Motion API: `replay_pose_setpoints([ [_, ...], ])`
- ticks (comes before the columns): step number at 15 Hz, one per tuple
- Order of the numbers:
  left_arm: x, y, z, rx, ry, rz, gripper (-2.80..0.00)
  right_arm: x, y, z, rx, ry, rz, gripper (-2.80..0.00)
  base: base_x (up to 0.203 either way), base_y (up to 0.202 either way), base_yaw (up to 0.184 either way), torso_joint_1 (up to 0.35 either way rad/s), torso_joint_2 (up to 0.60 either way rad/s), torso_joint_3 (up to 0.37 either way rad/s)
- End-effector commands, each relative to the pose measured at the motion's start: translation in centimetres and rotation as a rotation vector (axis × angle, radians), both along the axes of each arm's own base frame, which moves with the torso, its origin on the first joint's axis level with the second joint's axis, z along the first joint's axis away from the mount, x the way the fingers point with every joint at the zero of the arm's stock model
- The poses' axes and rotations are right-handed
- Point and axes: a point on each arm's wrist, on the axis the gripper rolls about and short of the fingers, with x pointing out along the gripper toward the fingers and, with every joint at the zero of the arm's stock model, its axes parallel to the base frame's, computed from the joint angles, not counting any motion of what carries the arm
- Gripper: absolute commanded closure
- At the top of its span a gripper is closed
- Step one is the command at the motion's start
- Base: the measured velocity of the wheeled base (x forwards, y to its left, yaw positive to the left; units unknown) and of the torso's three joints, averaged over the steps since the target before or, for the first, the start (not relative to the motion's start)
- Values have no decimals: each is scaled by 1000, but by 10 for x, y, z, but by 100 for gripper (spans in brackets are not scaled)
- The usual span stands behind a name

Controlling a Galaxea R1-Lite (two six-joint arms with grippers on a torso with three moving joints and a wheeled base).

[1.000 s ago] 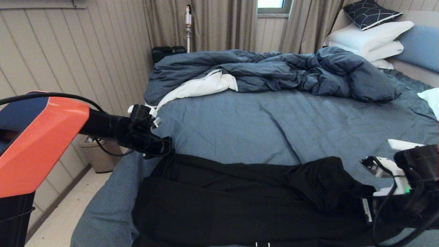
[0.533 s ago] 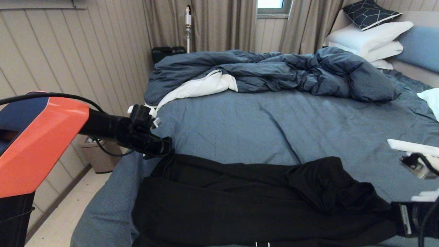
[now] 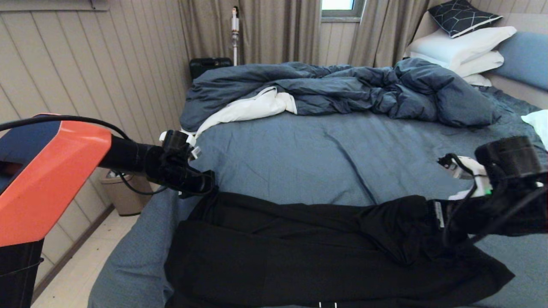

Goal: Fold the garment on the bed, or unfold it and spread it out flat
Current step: Fold the black T-shirt

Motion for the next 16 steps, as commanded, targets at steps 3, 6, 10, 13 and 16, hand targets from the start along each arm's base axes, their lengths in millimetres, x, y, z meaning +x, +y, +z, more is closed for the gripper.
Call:
replay_pose_setpoints([
  [3, 0, 0, -1, -2, 4, 1, 0, 42, 10, -39, 4, 96, 15, 0, 0, 0, 0, 0, 0, 0],
  [6, 0, 0, -1, -2, 4, 1, 0, 52, 9, -49, 3, 117, 12, 0, 0, 0, 0, 0, 0, 0],
  [10, 0, 0, -1, -2, 3, 1, 0, 36, 8, -46, 1, 116, 14, 0, 0, 0, 0, 0, 0, 0],
  [13, 0, 0, -1, 0, 3, 1, 0, 7, 6, -38, -4, 103, 24, 0, 0, 0, 0, 0, 0, 0],
  [16, 1, 0, -2, 1, 3, 0, 0, -29, 5, -33, -20, 106, 45, 0, 0, 0, 0, 0, 0, 0],
])
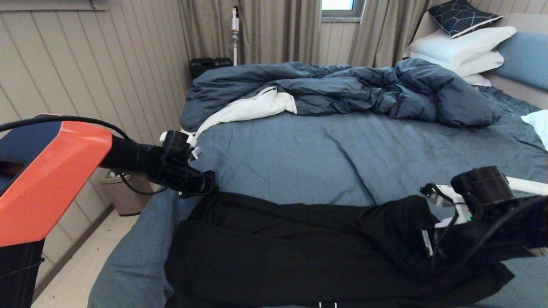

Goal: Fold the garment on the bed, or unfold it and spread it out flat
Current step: Fold the black T-shirt

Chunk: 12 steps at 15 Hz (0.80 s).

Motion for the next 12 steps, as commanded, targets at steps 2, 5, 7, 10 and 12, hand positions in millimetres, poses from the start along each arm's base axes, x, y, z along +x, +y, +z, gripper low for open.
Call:
replay_pose_setpoints([
  [2, 1, 0, -2, -2, 1, 2, 0, -38, -3, 6, -8, -3, 15, 0, 0, 0, 0, 0, 0, 0],
  [5, 1, 0, -2, -2, 1, 2, 0, -76, -5, 16, -14, -21, 28, 0, 0, 0, 0, 0, 0, 0],
  [7, 1, 0, -2, -1, 2, 2, 0, -102, -7, 26, -16, -28, 32, 0, 0, 0, 0, 0, 0, 0],
  [10, 1, 0, -2, -1, 2, 2, 0, -98, -8, 44, -12, -79, 28, 0, 0, 0, 0, 0, 0, 0],
  [12, 1, 0, -2, -1, 2, 2, 0, -74, -7, 50, -12, -63, 19, 0, 0, 0, 0, 0, 0, 0],
])
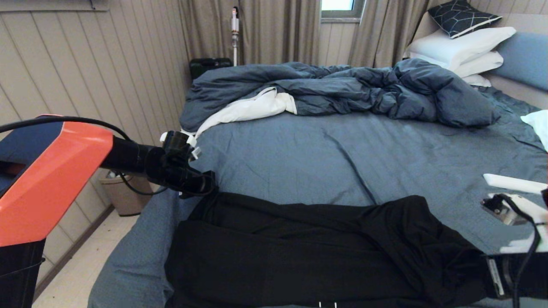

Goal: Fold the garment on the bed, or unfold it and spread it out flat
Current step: Fold the black T-shirt

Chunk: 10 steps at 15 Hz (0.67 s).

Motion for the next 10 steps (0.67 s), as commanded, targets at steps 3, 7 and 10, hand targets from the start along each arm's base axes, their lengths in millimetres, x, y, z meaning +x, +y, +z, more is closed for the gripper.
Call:
replay_pose_setpoints([
  [3, 0, 0, 0, -2, 3, 1, 0, 53, 0, -12, -3, 85, -23, 0, 0, 0, 0, 0, 0, 0],
  [7, 0, 0, -1, -2, 3, 1, 0, 103, -16, -47, -7, 109, -91, 0, 0, 0, 0, 0, 0, 0],
  [10, 0, 0, -1, -2, 4, 1, 0, 92, -34, -52, -29, 115, -128, 0, 0, 0, 0, 0, 0, 0],
])
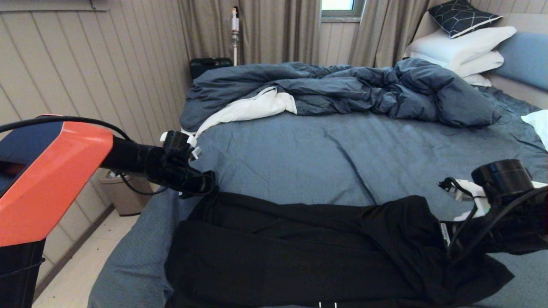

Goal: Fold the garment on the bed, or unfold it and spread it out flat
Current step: Fold the black T-shirt

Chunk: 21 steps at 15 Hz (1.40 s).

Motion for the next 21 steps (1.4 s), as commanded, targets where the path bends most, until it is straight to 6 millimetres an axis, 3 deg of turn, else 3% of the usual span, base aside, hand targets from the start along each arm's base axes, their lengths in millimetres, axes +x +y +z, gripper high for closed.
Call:
replay_pose_setpoints([
  [1, 0, 0, -1, -2, 4, 0, 0, -8, -10, -7, -7, 31, -23, 0, 0, 0, 0, 0, 0, 0],
  [8, 0, 0, 0, -3, 2, 2, 0, -80, -14, 7, -53, -64, -37, 0, 0, 0, 0, 0, 0, 0],
  [10, -2, 1, 5, -9, -5, -1, 0, -79, -14, 14, -48, -99, -29, 0, 0, 0, 0, 0, 0, 0],
  [14, -17, 5, 46, -28, -88, 1, 0, -64, -16, 19, -17, -108, -19, 0, 0, 0, 0, 0, 0, 0],
  [18, -55, 8, 73, -38, -107, -17, 0, -49, -19, 12, 33, -74, -19, 0, 0, 0, 0, 0, 0, 0],
  [21, -82, 15, 75, -45, -110, -16, 0, -40, -21, 10, 44, -63, -18, 0, 0, 0, 0, 0, 0, 0],
])
